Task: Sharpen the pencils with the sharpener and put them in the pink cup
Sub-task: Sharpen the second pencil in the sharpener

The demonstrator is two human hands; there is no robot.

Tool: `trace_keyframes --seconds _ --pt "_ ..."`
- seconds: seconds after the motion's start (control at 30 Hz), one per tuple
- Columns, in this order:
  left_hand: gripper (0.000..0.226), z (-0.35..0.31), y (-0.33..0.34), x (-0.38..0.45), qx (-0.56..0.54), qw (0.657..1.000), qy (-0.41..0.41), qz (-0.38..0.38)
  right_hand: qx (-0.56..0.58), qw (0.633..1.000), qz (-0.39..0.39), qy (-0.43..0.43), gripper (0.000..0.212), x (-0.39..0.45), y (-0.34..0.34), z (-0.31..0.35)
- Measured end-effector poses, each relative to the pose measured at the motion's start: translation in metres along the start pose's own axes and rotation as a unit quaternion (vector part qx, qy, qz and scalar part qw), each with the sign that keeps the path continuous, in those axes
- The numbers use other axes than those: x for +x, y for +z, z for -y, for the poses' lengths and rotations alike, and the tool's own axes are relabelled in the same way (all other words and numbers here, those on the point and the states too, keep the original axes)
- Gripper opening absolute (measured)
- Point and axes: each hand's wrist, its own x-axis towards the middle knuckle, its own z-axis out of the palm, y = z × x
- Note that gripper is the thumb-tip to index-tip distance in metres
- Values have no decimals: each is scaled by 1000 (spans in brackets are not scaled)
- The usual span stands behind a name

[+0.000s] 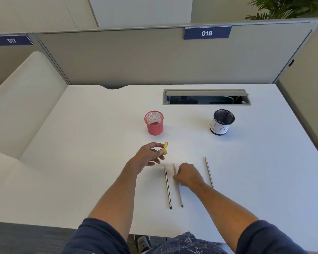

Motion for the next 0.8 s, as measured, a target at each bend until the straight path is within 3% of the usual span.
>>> trace_keyframes --seconds 0.2,0.37,0.43,0.57,0.8 --pt "27 -4 1 -1 4 1000 1 1 -48 999 -12 -21 22 6 -7 -2" --pt "30 -7 -1 1 -14 1000 2 -1 66 995 -51 -54 15 11 -42 -6" --pt "30 -8 -1 3 -32 999 1 0 135 985 -66 -82 7 10 -60 -7" --pt "41 -12 2 4 -51 999 4 2 239 955 -70 -164 10 7 -90 -15" --pt "43 -18 5 2 -54 998 8 11 301 923 -102 -217 10 6 -105 -15"
